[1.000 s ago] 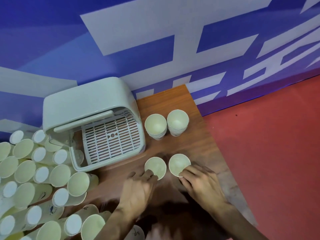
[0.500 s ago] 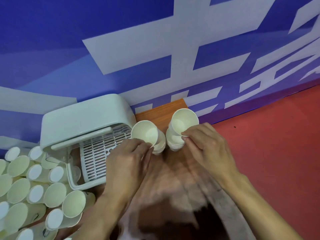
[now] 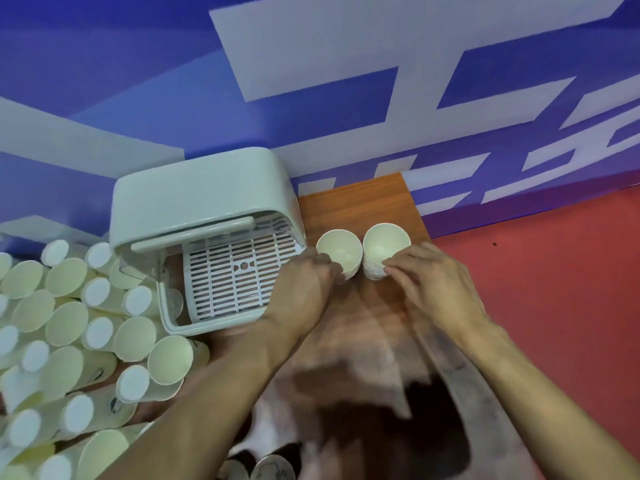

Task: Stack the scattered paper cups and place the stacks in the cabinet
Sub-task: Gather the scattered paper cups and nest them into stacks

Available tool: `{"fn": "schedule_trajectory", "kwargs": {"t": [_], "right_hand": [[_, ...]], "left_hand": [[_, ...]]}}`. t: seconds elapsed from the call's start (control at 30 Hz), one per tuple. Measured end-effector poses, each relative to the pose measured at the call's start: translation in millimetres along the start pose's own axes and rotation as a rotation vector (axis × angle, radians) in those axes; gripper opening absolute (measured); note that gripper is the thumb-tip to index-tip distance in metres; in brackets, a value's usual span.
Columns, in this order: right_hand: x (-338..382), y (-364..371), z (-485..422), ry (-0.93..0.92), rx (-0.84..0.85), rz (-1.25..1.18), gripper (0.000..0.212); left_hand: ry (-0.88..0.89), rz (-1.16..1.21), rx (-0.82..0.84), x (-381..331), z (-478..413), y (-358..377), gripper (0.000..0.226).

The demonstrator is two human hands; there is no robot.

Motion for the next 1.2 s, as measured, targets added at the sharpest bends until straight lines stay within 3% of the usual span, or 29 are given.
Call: {"fn": "schedule_trajectory", "kwargs": {"t": [0.07, 0.2, 0.3, 0.37, 0.5, 0.63, 0.77, 0.83, 0.93, 1.03, 1.2], "right_hand": [[-2, 3, -1, 0.002, 0.020, 0.006, 0.008], [8, -4, 3, 0.006, -0.025, 0.051, 0.015], [45, -20, 11, -0.166, -0.177, 0.052, 0.016], [79, -13, 19, -0.289, -0.177, 0.008, 0.015], [145, 40, 35, -0.437, 0.010, -0.075, 0.016], [203, 85, 47, -0.524, 0.219, -0.108, 0.020], [257, 110, 51, -0.624, 0.310, -0.083, 0.026], [276, 121, 52, -0.650, 0.319, -0.058, 0.035], [289, 148, 47, -0.632, 0.338, 0.001, 0.044], [290, 178, 41, -0.619, 0.380, 0.081, 0.046], [289, 197, 36, -0.589, 0.391, 0.173, 0.019]], "left_hand": [[0.026, 0.004, 0.026, -1, -5, 7, 0.031], [0.060, -0.001, -0.007, -4, 4, -3, 0.020], [0.050, 0.027, -0.121, 1, 35, -27, 0.031], [-0.009, -0.003, -0.119, 12, 68, -38, 0.030], [-0.203, -0.027, -0.067, 48, 154, -46, 0.019], [-0.518, -0.028, -0.051, 87, 245, -55, 0.015], [-0.701, 0.003, -0.060, 110, 315, -57, 0.019], [-0.697, 0.020, -0.053, 109, 332, -51, 0.021], [-0.522, 0.077, -0.025, 90, 337, -30, 0.024], [-0.388, 0.054, 0.105, 69, 329, 1, 0.040], [-0.450, 0.015, 0.204, 60, 313, 19, 0.031]]}}
Point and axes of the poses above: each hand's wrist, its own z-axis away from the middle knuckle, its own y-axis out of the palm, x = y × z, the point moved 6 cm from there along -z, towards the middle knuckle, and after that the axes turned 1 degree about -z, right-handed, at the moved point
